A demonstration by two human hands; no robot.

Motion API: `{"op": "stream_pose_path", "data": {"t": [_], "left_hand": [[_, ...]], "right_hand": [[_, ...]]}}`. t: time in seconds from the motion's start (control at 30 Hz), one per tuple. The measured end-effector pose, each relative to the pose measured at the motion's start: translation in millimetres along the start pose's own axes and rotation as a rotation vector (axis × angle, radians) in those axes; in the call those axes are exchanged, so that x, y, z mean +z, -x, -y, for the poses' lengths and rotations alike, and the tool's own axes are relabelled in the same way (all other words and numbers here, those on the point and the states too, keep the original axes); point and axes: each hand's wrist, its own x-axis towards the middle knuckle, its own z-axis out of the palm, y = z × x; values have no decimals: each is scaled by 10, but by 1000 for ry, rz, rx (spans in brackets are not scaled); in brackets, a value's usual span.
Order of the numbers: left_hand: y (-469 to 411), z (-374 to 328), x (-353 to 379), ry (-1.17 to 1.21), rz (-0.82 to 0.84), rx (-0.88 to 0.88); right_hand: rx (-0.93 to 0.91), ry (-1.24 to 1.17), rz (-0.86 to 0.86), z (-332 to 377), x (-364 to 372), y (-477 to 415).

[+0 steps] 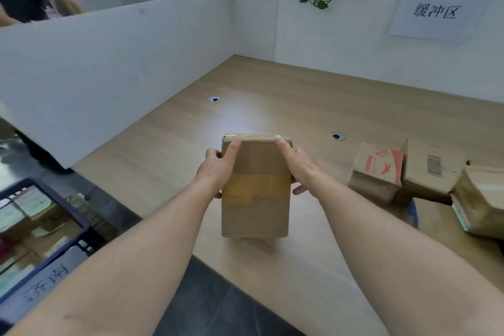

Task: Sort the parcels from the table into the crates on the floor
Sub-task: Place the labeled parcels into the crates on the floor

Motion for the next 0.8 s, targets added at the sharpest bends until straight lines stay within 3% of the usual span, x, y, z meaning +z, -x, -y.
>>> {"op": "stream_pose_path", "data": {"t": [0.53, 0.8], "left_hand": [[34, 1244, -2091, 100, -327, -139], [375, 2099, -3108, 318, -310, -221]], "right_hand": [[-174, 185, 125, 981, 2178, 171], [-245, 276, 297, 1417, 3383, 446]]}}
